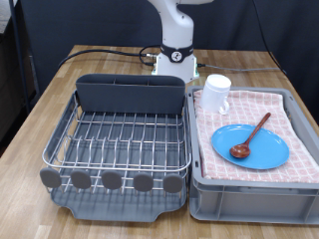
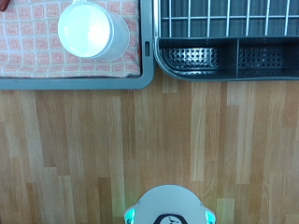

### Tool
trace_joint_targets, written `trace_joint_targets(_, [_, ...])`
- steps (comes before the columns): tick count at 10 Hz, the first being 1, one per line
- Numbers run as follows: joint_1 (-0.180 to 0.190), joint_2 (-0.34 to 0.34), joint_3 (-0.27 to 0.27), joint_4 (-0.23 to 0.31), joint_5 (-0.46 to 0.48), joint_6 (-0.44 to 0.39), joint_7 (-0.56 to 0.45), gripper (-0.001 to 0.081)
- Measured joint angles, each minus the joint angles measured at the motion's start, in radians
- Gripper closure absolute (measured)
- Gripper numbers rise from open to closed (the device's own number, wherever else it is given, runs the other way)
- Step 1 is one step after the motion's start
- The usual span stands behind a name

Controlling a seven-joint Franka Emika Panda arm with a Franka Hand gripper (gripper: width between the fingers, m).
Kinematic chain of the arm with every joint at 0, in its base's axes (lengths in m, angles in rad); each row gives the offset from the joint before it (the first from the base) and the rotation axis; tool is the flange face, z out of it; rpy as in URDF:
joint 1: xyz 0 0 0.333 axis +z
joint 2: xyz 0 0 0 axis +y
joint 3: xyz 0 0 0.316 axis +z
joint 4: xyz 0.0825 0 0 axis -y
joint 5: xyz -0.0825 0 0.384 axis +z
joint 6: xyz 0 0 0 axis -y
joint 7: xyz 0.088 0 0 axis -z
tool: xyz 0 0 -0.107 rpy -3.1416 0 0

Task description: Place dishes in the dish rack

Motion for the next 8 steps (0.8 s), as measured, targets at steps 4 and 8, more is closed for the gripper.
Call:
trace_joint_targets(4, [0.006,0.144,0.044,-0.001,0.065,0.15,0.108,0.0004])
trace_joint_targets(8, [-0.002,0.259,0.154,0.012,0.075,0.319,0.426,0.0004])
